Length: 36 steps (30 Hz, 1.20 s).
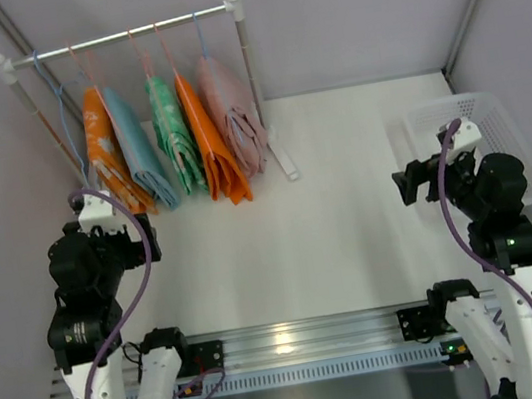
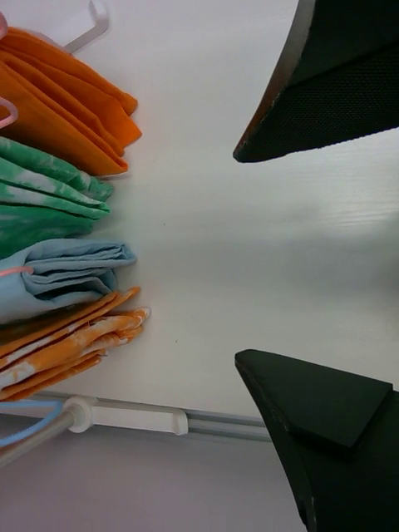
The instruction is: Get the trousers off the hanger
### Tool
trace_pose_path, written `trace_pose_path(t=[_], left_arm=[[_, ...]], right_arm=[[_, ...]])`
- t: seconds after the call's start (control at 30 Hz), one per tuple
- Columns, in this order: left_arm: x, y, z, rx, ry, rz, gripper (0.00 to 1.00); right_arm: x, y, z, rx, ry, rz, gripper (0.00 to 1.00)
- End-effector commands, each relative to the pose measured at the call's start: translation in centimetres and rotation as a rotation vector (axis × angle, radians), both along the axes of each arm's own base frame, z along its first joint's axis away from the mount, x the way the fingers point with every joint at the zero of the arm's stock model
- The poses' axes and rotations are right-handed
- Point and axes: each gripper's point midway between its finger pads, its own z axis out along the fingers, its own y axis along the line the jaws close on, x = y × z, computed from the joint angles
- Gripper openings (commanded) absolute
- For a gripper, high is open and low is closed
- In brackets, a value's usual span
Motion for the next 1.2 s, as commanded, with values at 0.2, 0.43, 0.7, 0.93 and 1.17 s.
trace_pose_path(t=[0.2, 0.43, 0.7, 0.93, 1.17], left_arm=[[1.2, 3.2, 5.5, -0.086, -0.053, 0.218, 0.99], [5.2, 4.2, 9.2, -0.244, -0.027, 0.237, 0.96], [13.0, 6.4, 11.1, -0.227, 0.024, 0.134, 0.92], [17.5, 10.1, 12.0, -0.39, -0.017, -0.004, 0.84], [19.5, 9.4, 10.4, -0.606, 0.039, -0.239, 0.75]], right_arm=[[1.9, 1.2, 1.9, -0.028, -0.001, 0.094, 0.99], [3.0, 3.7, 1.4, -0.023, 0.061, 0.21, 0.99], [3.0, 6.3, 1.3, -0.027, 0.081, 0.313, 1.0], [2.5, 8.6, 0.6, 0.0, 0.156, 0.427, 0.99], [2.6, 9.7, 0.7, 0.017, 0.167, 0.468, 1.0]])
